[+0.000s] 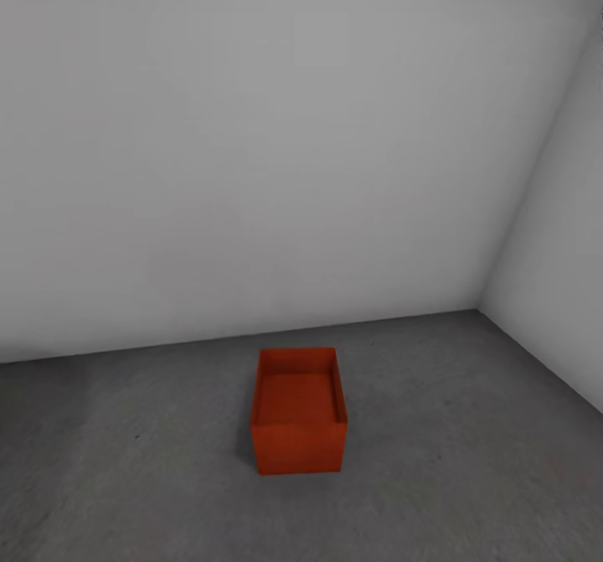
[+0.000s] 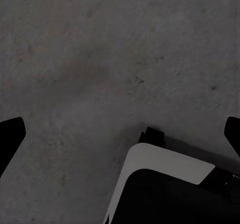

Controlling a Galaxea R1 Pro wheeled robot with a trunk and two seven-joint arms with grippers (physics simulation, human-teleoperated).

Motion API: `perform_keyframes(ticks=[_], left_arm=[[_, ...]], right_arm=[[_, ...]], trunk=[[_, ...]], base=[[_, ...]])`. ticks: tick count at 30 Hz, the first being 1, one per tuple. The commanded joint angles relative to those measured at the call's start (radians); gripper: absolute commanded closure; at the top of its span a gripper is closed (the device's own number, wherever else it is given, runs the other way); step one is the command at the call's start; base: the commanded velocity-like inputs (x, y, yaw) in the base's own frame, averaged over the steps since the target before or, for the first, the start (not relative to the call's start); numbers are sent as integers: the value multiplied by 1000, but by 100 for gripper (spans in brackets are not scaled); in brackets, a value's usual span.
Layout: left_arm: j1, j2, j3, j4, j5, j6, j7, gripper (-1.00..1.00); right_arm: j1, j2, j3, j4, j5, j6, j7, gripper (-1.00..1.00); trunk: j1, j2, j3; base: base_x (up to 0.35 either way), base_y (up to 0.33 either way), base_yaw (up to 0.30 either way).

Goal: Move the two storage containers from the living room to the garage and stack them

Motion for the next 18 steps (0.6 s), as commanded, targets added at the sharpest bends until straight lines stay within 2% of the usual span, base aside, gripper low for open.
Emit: perform_keyframes(ticks=[1, 10, 13, 14, 16, 18], left_arm=[[-1, 0, -8, 0, 9, 0, 3, -100], [7, -7, -8, 2, 15, 8, 2, -100], [74, -12, -8, 1, 12, 5, 1, -100], [121, -11, -8, 1, 10, 2, -3, -100], [154, -5, -8, 1, 9, 0, -18, -100], [178, 7, -8, 2, 8, -2, -61, -100]], right_arm=[[-1, 0, 2, 3, 8, -5, -5, -100], [-1, 0, 3, 3, 10, -5, -5, -100], [-1, 0, 3, 3, 10, -6, -5, -100], [-1, 0, 3, 3, 10, -6, -5, -100], [-1, 1, 3, 3, 10, -6, -5, -100], [-1, 2, 3, 3, 9, -6, -5, -100]], trunk=[[0, -1, 0], [0, -1, 15], [0, -1, 20], [0, -1, 22], [0, -1, 25], [0, -1, 28]], base=[[0, 0, 0], [0, 0, 0], [0, 0, 0], [0, 0, 0], [0, 0, 0], [0, 0, 0]])
